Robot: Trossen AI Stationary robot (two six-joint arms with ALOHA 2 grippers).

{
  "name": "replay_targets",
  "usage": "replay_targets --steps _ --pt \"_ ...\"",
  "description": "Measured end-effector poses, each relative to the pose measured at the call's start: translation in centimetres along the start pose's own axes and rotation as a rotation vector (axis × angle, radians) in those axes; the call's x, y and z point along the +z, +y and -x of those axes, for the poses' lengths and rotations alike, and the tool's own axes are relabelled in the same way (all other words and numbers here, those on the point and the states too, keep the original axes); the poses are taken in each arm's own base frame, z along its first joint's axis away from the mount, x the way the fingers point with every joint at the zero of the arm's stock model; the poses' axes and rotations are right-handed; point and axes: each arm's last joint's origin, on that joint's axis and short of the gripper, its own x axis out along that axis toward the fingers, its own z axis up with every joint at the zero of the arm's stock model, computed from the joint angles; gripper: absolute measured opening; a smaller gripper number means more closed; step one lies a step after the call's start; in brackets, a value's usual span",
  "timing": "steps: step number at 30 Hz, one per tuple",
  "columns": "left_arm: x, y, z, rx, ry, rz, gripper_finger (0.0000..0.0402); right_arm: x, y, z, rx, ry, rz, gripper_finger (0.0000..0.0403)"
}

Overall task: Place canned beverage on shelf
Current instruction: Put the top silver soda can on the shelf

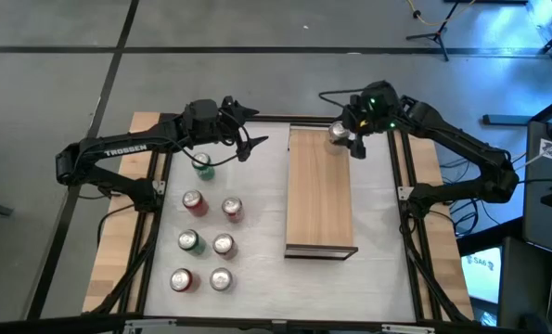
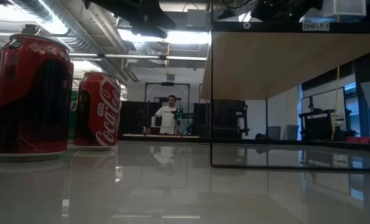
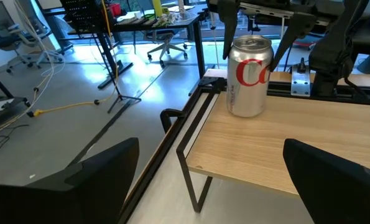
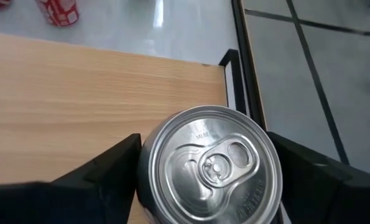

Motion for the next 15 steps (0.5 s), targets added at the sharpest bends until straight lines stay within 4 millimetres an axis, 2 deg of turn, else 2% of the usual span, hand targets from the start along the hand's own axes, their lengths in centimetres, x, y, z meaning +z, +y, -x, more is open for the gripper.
replay_targets --steps 6,15 --pt "0.0 0.0 0.0 0.0 0.0 0.0 0.0389 -0.03 0.04 0.04 0.003 0.004 0.037 0.0291" --pt "0.0 0.0 0.0 0.0 0.0 0.0 0.0389 -0.12 0.04 0.01 -0.003 0.018 0.039 0.0336"
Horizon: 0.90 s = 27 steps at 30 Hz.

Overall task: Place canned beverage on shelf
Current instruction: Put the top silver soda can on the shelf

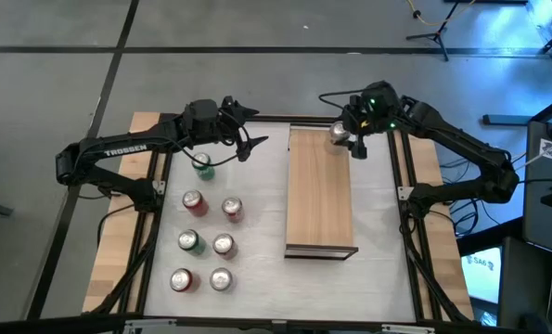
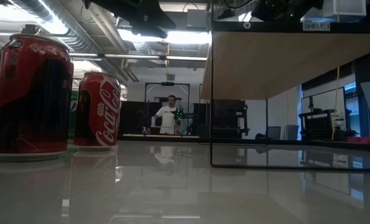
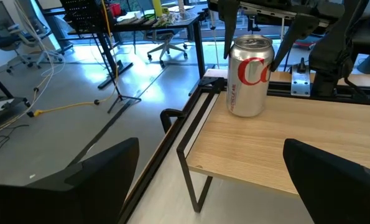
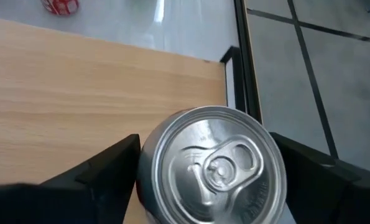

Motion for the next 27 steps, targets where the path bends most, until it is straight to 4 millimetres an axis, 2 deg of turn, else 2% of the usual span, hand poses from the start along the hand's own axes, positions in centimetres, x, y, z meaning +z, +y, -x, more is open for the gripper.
replay_targets --steps 5,27 --pt "0.0 0.0 0.0 0.0 0.0 0.0 0.0389 -0.16 -0.01 -0.07 -0.017 0.027 -0.003 0.0349" --pt "0.0 0.0 0.0 0.0 0.0 0.0 0.0389 -0.17 -0.13 -0.07 -0.047 0.042 0.0 0.0351"
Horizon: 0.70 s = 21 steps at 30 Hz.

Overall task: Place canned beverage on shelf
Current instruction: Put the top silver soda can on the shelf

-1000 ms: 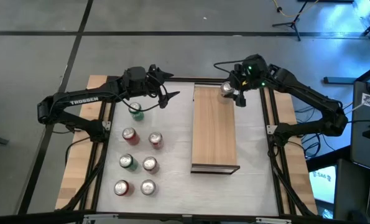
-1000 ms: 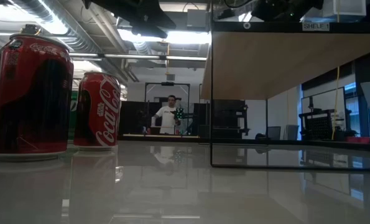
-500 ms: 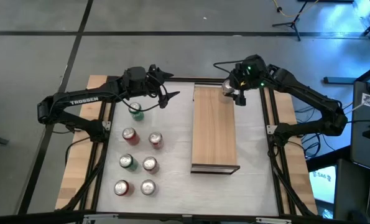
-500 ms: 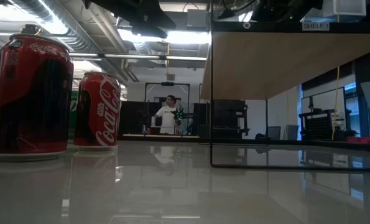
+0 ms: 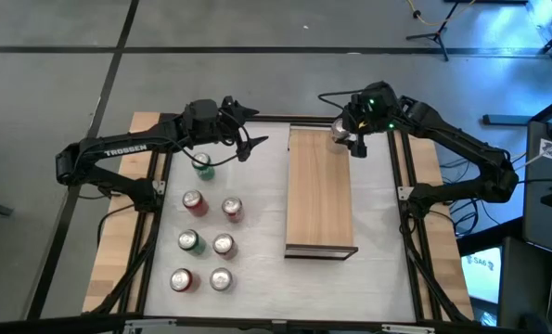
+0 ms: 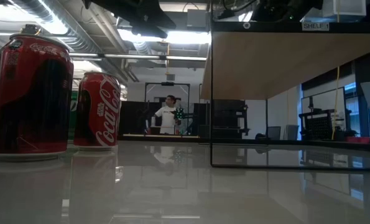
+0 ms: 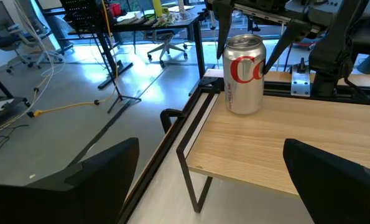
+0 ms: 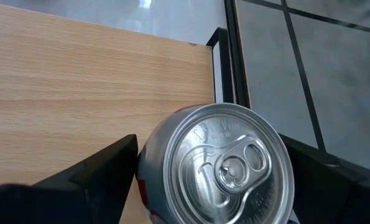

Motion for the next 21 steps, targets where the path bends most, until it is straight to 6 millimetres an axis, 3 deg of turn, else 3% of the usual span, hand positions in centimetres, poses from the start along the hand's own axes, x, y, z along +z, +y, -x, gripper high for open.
replay_targets --steps 21 --pt "0.0 0.0 0.0 0.0 0.0 0.0 0.0389 0.09 -0.06 0.0 -0.004 -0.011 0.001 0.0351"
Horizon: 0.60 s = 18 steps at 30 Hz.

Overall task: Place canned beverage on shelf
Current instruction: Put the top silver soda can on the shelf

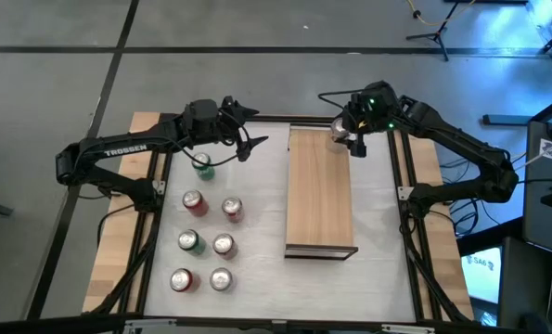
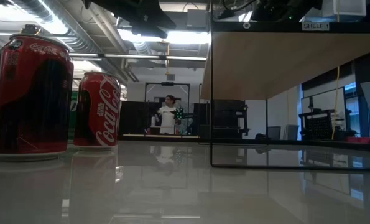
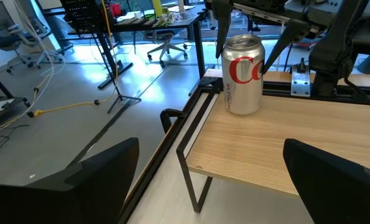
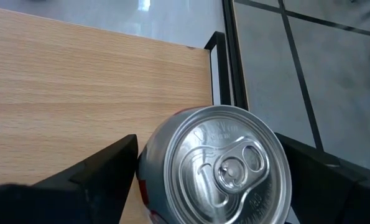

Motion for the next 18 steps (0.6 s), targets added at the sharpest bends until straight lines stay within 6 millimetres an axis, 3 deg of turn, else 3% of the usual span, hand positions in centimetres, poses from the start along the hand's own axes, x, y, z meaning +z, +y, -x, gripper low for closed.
replay_targets --steps 18 --pt "0.0 0.0 0.0 0.0 0.0 0.0 0.0389 -0.01 0.01 0.0 0.001 0.001 0.0 0.0355"
